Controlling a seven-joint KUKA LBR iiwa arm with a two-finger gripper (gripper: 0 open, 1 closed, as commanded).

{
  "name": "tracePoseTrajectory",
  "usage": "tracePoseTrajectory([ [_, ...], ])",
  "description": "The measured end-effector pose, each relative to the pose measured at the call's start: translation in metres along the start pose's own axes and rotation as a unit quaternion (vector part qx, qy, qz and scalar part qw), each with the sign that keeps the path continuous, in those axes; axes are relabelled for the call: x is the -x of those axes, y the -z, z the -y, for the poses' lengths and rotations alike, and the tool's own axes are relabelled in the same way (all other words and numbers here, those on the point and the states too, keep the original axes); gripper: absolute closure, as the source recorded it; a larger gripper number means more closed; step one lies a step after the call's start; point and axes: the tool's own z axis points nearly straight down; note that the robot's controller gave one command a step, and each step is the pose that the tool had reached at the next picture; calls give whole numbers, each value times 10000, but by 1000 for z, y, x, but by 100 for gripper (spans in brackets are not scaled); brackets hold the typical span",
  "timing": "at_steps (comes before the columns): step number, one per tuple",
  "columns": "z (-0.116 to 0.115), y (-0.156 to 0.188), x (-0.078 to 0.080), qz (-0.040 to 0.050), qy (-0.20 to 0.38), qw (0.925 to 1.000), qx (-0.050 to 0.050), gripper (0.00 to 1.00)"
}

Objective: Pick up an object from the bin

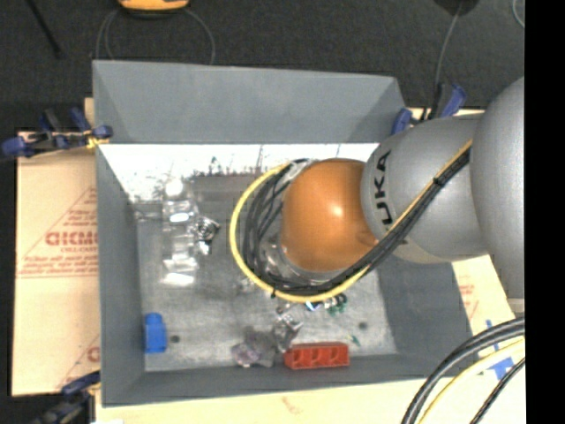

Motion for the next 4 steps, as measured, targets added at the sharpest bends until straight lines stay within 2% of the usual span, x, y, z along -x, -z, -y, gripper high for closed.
tracePoseTrajectory([
  [1, 2, -31, -33, 79, 1004, 9949, -43, 0],
  [2, 1, -33, -37, 18, 1007, 9949, -15, 100],
  [3, 4, 85, -33, 45, 581, 9983, -32, 100],
  [4, 9, 157, 71, 40, 2133, 9770, -28, 100],
])
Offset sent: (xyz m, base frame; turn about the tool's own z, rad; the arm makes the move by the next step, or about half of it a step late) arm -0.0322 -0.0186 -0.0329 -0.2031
